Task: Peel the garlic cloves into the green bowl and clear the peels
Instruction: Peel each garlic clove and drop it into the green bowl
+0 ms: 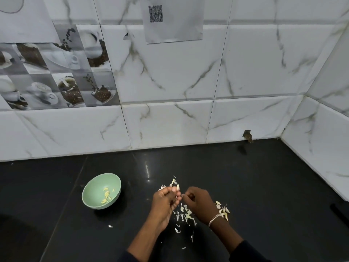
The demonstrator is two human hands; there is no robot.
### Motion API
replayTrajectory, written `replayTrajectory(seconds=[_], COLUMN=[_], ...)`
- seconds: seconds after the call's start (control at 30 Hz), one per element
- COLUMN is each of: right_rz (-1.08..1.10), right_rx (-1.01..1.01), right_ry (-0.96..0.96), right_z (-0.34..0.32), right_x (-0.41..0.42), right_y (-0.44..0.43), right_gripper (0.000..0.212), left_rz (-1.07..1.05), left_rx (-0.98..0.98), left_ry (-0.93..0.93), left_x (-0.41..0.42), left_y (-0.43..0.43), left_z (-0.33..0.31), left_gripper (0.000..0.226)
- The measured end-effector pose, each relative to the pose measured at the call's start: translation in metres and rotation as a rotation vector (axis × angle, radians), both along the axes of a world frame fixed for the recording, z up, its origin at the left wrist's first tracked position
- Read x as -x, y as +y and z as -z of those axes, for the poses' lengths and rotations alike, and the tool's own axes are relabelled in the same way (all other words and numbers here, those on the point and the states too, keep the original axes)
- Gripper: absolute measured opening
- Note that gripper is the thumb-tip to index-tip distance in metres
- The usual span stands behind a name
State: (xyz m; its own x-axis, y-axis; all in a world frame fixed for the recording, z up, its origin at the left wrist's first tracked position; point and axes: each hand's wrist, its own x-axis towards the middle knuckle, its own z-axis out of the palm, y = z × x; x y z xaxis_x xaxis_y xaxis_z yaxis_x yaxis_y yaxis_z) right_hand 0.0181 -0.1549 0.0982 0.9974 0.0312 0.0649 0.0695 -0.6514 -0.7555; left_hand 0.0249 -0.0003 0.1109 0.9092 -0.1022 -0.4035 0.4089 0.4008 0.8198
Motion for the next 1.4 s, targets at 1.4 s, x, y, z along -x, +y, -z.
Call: replayTrajectory(seconds=[1.4], right_rz=[-0.027], right_rx=[-0.236], right_ry=[0.124], right_z=[-0.037], right_x=[-0.008], right_y=[-0.003], right_gripper=[0.012], left_rz=[0.144], left_rx=[-0.681], left_ry=[-0.522], left_x=[0.005], left_y=[0.009], left_z=[-0.019], left_gripper=[0.010])
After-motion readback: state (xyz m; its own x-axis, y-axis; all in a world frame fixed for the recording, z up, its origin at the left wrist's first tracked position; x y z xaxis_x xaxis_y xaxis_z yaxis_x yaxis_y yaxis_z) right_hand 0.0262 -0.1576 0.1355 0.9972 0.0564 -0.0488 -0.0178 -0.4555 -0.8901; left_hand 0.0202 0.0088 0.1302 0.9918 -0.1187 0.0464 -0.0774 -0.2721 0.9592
